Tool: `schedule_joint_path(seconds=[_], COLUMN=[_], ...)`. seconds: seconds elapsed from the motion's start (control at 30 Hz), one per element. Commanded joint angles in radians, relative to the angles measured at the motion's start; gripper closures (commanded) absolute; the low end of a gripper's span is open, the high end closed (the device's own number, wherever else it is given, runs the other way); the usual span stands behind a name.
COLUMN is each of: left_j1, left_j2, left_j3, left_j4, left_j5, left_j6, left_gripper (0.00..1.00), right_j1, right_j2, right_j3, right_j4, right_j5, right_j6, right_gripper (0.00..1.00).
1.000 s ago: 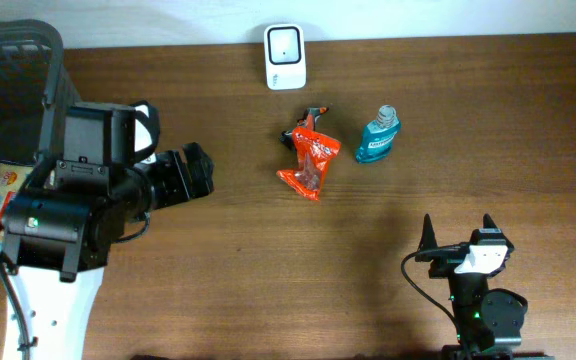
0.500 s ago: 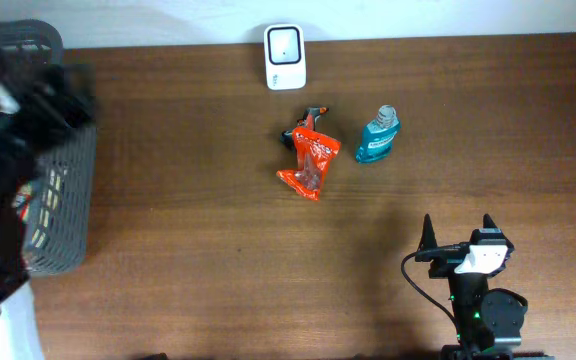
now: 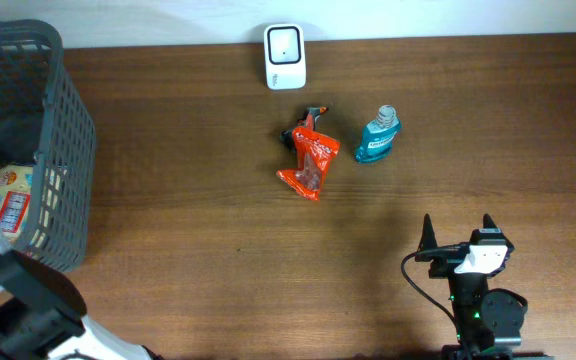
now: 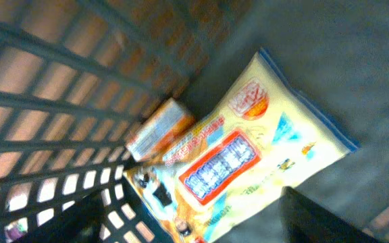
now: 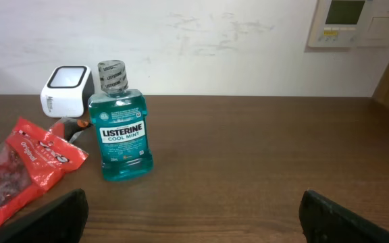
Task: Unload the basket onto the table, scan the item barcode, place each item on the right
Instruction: 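Grasp the yellow wet-wipes pack in the basket and place it on table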
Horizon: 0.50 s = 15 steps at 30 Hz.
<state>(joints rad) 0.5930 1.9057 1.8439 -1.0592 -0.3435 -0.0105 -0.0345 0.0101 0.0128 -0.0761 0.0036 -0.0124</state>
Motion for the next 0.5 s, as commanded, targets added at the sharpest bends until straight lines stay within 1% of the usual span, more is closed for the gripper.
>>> schedule_joint_path(seconds=[0.0,0.03,0.07,0.1,0.13,0.17,0.2,0.23,0.27,0.37,0.4,0.43,0.47], left_j1=[0.019,0.019,0.019,0.019,0.019,0.019,0.019,0.019,0.019,0.019,0.019,0.019,0.019], left_j2=[0.112,0.142,0.2,0.233,0.259,0.286,0.295,0.298,0.298,0.299,0.299,0.299,0.299], left_j3=[0.003,0.003,0.0,-0.001,-0.002,-0.009,-0.022,-0.053,-0.08,-0.199,-0.233,-0.268,-0.275], left_j4=[-0.056,-0.076,-0.106,-0.114,-0.125,-0.138,-0.138,-0.127,-0.114,-0.003,0.05,0.091,0.095], left_j5=[0.054,0.075,0.143,0.166,0.166,0.164,0.165,0.164,0.165,0.164,0.164,0.164,0.164], left_j6=[0.074,0.094,0.106,0.106,0.107,0.106,0.106,0.106,0.106,0.107,0.106,0.106,0.106], left_gripper=[0.25,0.24,0.24,0.22,0.19,0.14,0.11,0.05,0.02,0.03,0.12,0.49,0.6], right_j1=[0.008,0.008,0.008,0.008,0.008,0.008,0.008,0.008,0.008,0.008,0.008,0.008,0.008], right_j2=[-0.006,-0.006,-0.006,-0.006,-0.006,-0.006,-0.006,-0.006,-0.006,-0.006,-0.006,-0.006,-0.006], right_j3=[-0.007,-0.007,-0.007,-0.007,-0.007,-0.007,-0.007,-0.007,-0.007,-0.007,-0.007,-0.007,-0.007], right_j4=[-0.005,-0.005,-0.005,-0.005,-0.005,-0.005,-0.005,-0.005,-0.005,-0.005,-0.005,-0.005,-0.005], right_j5=[0.008,0.008,0.008,0.008,0.008,0.008,0.008,0.008,0.008,0.008,0.008,0.008,0.008], right_j6=[-0.006,-0.006,-0.006,-0.006,-0.006,-0.006,-0.006,-0.006,-0.006,-0.006,-0.006,-0.006,-0.006], right_gripper=[0.01,0.01,0.01,0.01,0.02,0.02,0.02,0.02,0.01,0.02,0.02,0.02,0.01])
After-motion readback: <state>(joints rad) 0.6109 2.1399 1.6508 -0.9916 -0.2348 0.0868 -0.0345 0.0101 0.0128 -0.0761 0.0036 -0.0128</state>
